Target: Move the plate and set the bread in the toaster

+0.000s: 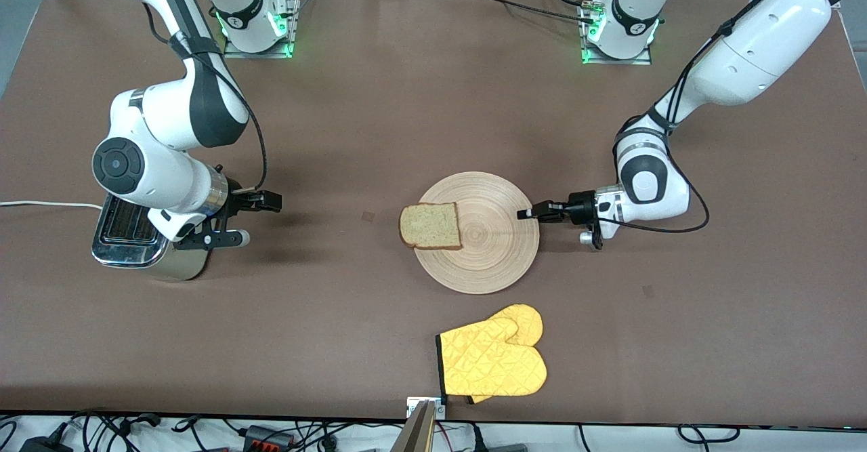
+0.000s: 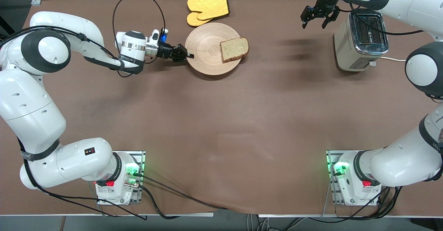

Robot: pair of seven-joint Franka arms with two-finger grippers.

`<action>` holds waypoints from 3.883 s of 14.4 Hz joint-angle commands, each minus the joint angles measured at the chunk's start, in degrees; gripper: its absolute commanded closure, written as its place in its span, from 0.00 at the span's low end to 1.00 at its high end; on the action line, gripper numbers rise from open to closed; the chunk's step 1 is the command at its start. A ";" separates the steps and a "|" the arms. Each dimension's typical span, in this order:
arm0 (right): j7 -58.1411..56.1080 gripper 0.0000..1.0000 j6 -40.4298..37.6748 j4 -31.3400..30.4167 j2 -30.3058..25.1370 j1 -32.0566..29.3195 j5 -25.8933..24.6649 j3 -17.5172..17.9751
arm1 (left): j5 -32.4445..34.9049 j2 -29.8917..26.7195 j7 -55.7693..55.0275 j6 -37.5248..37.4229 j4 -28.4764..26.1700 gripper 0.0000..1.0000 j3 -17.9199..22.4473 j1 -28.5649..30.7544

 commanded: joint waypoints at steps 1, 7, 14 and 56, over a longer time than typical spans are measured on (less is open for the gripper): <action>0.51 0.00 0.72 0.11 1.25 0.66 0.89 -0.21 | -2.01 -0.11 2.83 -0.45 -0.16 0.92 -0.57 0.91; -0.01 0.00 2.92 0.29 3.88 2.42 11.15 -0.21 | -2.01 -1.95 -1.21 -0.89 -0.95 0.03 -0.57 2.93; -0.46 0.00 17.40 0.38 9.77 9.18 24.61 -0.12 | 10.07 -5.56 -2.71 -9.66 2.20 0.00 1.62 8.63; 2.09 1.00 -16.38 18.74 7.25 16.66 10.32 -21.29 | 71.89 -50.39 -47.36 -32.35 11.62 0.00 35.11 -25.45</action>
